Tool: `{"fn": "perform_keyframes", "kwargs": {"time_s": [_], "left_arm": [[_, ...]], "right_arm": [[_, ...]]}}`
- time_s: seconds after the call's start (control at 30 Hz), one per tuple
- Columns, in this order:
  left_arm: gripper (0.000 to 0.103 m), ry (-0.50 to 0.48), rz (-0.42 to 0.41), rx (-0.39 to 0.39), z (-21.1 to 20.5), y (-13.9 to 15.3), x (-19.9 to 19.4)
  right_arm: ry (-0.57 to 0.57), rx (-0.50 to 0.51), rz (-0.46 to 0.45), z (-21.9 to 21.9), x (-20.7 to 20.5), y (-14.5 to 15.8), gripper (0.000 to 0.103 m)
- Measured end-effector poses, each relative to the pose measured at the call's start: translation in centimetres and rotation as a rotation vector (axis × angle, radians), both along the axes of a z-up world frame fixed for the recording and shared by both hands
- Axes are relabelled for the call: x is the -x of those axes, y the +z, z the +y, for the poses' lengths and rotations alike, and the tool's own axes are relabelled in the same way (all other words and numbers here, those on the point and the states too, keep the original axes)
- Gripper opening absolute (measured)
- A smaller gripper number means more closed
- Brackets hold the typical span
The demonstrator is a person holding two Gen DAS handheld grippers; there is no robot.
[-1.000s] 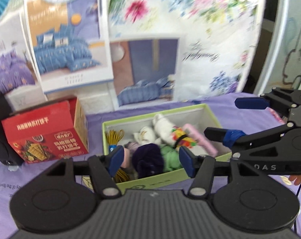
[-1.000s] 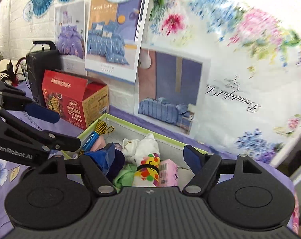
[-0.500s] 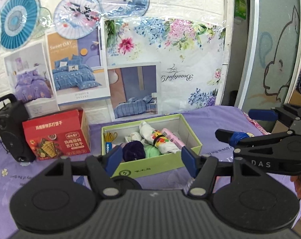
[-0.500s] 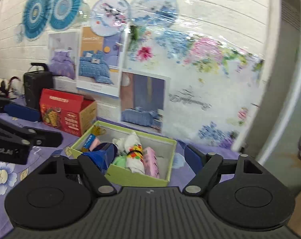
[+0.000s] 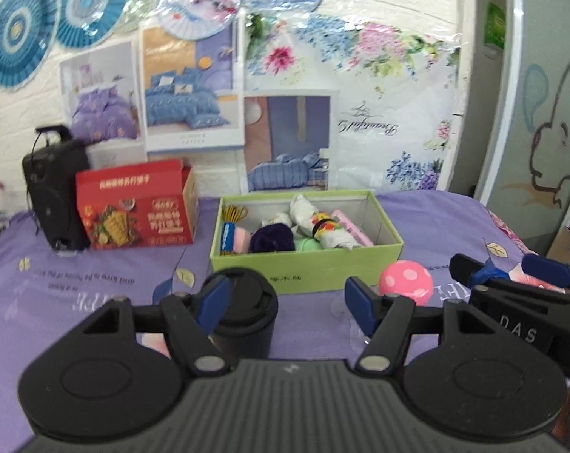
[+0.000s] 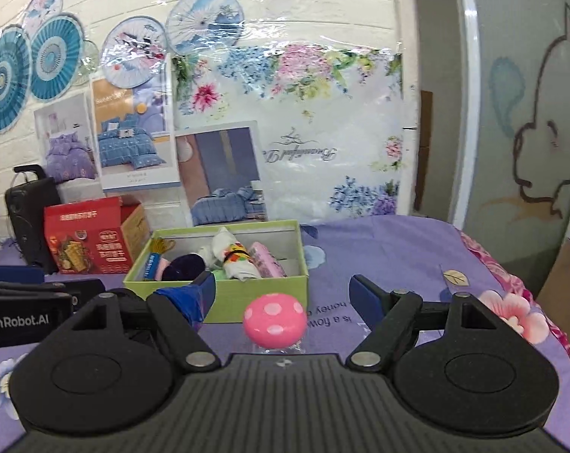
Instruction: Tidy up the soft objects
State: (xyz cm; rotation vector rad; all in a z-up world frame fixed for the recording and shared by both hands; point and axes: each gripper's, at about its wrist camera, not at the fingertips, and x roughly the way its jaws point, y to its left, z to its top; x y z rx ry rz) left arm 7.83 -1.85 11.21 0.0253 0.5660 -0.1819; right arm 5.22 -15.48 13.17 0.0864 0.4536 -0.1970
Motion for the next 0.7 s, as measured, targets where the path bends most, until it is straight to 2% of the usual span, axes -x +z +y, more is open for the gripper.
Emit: {"fn": "perform_keyframes", "kwargs": {"time_s": [0.27,0.4,0.53,0.7], "left_arm": [[0.066,0.050,0.057,-0.029,0.1,-5.3,1.7],[0.066,0.047,0.121,0.009,0.6,-7.4,1.5],[0.066,0.066,0.147,-0.016,0.9,-9.4,1.6],[0.066,0.096,0.173,-0.068,1.2,-11.5,1.6]], "right_arm": [[-0.116,-0.085,0.053,0.1,1.2,-5.5,0.064],[-0.111,-0.093,0.120,0.3,1.2,-8.1,0.064],[-0.079,-0.129,0.169,0.5,1.4,-9.8,0.064],[-0.056,-0.127,0.170,1.1,2.2,-10.2,0.064]]}}
